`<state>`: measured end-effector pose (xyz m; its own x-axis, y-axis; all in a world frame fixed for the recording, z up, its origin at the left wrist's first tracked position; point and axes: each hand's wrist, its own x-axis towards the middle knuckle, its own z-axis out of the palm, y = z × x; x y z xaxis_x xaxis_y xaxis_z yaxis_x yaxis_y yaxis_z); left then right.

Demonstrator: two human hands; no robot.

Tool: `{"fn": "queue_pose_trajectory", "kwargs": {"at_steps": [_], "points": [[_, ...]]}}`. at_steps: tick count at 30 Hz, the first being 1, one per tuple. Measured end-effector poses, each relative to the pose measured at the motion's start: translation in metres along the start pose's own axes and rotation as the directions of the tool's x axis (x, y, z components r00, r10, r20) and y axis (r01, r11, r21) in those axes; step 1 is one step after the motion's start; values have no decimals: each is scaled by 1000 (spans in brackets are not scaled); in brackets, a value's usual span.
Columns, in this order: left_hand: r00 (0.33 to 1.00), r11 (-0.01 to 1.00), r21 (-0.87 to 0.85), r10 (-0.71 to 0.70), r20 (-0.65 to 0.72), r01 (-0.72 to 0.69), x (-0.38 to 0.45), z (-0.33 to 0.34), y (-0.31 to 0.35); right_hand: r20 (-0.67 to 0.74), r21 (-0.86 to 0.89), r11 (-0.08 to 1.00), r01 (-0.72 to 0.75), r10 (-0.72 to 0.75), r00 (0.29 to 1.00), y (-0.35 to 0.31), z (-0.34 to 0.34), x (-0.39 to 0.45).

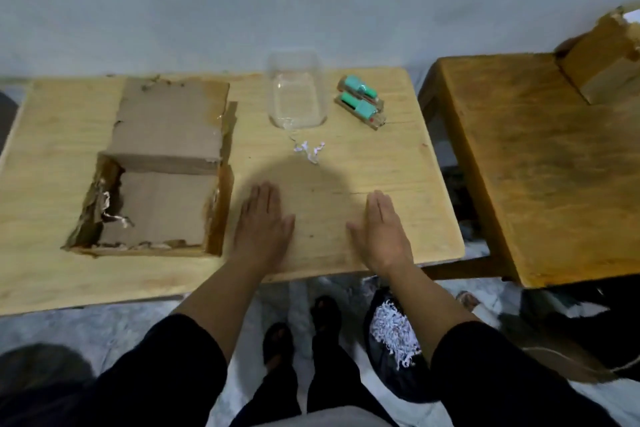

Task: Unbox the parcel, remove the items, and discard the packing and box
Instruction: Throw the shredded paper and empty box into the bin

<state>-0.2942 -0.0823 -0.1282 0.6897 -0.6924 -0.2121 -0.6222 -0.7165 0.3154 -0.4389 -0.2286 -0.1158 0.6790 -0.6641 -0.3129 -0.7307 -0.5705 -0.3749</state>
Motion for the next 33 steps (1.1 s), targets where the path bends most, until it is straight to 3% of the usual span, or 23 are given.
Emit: {"fn": "queue_pose_trajectory", "kwargs": {"at_steps": [7,11,15,20,27,30,33], "points": [[997,999,-31,-27,-78,25,34,16,-19,-2,-5,967,255,-255,967,-16,0,98],[993,1000,13,-27,-114,28,36,21,-19,59,-48,844,534,-531,845,-42,2,131],[997,992,120,-34,-73,42,35,16,-16,115,29,776,630,-628,769,-61,3,145],[997,996,72,-49,-68,54,36,12,-12,167,29,660,751,-744,647,-63,12,157],[999,999,49,-4,38,2,41,8,2,102,65,706,706,-708,699,-16,3,124],[988,984,116,121,98,-132,44,14,32,38,85,788,610,-614,789,15,-1,95],[967,965,64,250,59,-253,41,30,66,-17,110,850,515,-516,856,39,-3,67]]}}
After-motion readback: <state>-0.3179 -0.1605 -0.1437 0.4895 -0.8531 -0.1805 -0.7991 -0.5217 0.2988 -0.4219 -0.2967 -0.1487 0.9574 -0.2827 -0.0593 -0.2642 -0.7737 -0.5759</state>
